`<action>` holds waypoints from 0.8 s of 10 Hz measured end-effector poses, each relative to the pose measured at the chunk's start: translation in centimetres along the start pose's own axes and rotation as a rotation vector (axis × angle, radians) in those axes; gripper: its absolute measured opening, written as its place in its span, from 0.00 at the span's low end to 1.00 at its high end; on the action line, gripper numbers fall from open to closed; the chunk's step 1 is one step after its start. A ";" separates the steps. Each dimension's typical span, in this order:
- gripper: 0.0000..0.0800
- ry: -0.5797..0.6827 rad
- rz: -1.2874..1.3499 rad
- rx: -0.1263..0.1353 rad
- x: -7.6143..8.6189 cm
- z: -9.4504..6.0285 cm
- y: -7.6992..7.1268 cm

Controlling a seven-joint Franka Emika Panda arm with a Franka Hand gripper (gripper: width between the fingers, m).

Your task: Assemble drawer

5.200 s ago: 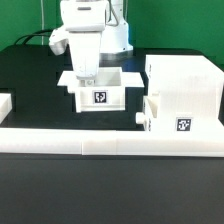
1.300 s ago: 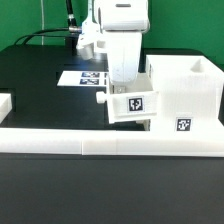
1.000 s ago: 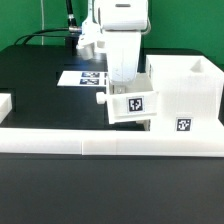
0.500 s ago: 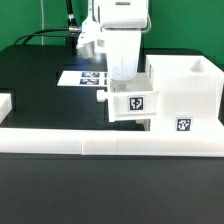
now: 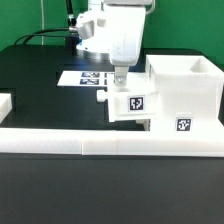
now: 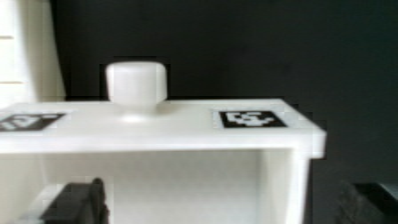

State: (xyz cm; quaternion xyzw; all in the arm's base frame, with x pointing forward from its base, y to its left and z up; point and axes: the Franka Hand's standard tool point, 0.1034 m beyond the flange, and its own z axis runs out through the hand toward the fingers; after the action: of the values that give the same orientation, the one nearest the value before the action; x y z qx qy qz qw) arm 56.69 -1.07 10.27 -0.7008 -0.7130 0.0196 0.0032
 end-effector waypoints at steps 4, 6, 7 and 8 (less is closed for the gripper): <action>0.81 -0.014 -0.073 0.064 -3.3 -0.9 -0.5; 0.81 0.048 -0.091 0.068 -3.8 -0.6 -0.6; 0.81 0.104 -0.081 0.074 -4.4 0.5 -0.5; 0.81 0.155 -0.063 0.078 -4.6 1.4 -0.4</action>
Offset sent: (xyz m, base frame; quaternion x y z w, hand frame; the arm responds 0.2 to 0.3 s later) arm 0.0000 0.0000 0.0000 0.0000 0.0000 0.0000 1.0000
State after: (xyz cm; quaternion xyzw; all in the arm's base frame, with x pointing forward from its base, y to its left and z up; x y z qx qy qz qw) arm 56.33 -5.71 9.02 -0.6769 -0.7309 -0.0074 0.0862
